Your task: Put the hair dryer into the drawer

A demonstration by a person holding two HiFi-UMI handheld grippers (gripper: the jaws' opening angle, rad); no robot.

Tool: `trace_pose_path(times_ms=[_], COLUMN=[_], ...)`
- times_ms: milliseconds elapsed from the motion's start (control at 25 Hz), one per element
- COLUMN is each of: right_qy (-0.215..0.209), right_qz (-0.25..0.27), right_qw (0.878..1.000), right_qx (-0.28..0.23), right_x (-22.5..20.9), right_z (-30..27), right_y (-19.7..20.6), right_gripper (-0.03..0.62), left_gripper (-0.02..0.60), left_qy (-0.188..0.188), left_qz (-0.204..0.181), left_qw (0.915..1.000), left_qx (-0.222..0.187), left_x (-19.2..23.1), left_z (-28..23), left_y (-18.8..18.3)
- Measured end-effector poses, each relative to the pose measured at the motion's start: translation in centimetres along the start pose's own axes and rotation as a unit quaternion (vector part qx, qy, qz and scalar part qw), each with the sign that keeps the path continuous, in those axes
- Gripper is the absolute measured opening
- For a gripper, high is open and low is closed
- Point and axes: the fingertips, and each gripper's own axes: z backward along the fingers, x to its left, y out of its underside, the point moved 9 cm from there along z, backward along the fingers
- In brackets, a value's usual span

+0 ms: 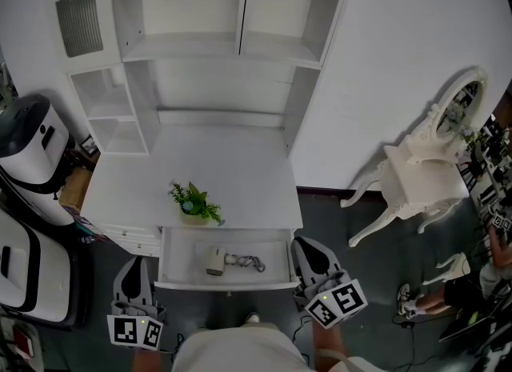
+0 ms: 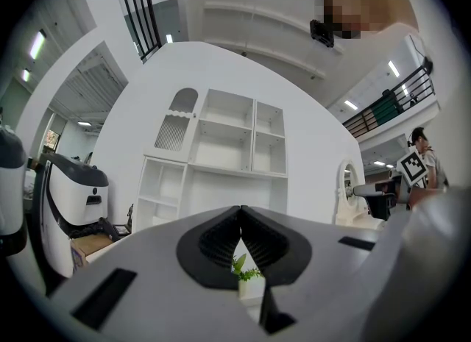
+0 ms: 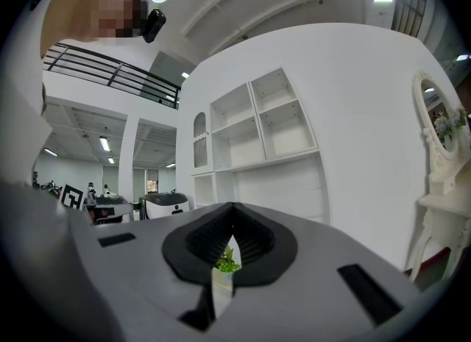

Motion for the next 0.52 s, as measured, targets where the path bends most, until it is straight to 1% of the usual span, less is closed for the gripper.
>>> trace_pose_path(times_ms=[520], right_qy=[-0.01], right_qz=[0.0], right_qw=[1.0], right_qx=[0.005], right_x=[0.46], right_z=[-0.24], right_y=[0.27], right_gripper=[0.011], left_gripper=[0.017], left_qy=[-0.005], left_qz=[0.004], left_qw=[0.9999], left_qx=[0.008], left_x=[0.1], left_z=[0.65], left_y=[0.49])
